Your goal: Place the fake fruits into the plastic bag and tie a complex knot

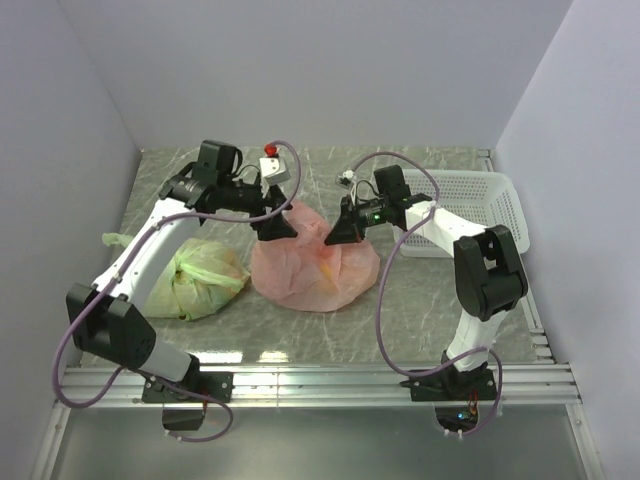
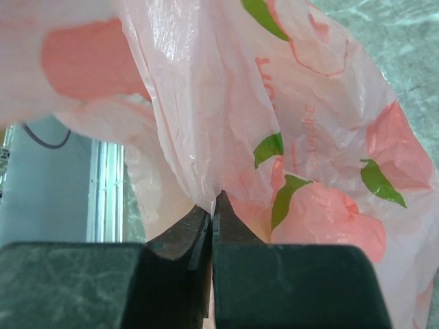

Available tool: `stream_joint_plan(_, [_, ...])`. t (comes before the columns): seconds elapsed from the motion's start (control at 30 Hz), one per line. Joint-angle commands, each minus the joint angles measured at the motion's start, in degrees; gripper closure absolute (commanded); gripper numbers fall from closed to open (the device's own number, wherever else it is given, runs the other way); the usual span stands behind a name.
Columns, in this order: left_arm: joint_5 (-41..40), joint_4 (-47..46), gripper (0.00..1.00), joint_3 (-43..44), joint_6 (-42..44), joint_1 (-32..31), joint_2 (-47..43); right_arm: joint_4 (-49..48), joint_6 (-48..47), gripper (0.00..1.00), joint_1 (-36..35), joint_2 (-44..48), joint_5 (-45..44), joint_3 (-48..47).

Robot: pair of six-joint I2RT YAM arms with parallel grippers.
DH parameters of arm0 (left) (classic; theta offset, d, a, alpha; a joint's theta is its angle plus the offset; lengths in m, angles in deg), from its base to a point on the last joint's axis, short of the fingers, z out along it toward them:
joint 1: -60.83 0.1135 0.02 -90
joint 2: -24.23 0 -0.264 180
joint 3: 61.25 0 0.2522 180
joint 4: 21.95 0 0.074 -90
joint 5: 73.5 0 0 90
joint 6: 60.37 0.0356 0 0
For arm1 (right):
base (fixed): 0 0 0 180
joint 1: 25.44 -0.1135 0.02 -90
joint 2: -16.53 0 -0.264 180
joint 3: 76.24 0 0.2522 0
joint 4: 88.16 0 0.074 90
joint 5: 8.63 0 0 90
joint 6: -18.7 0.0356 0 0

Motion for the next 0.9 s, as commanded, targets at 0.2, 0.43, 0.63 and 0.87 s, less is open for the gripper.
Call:
stream_joint_plan(0.2, [-2.56, 2.92, 0.18, -3.56, -0.77, -0.03, -2.53, 3.81, -3.76, 1.0, -1.55, 5.07, -1.5, -0.62])
stream_joint_plan(0.43, [-4.49, 7.57, 0.23, -1.8, 4.68, -0.03, -1.12, 5.48, -5.34, 1.0, -2.25, 5.68, -2.73, -0.89])
stream_joint_plan(0.63, [-4.85, 12.5, 0.2, -1.45, 9.96, 2.52, -3.14, 6.8, -6.39, 1.0, -2.25, 5.68, -3.17, -1.15])
stream_joint_plan(0.87, [-4.59, 16.54, 0.22, -1.01, 13.55, 3.05, -3.23, 7.33, -6.75, 1.0, -2.25, 5.77, -3.17, -1.59])
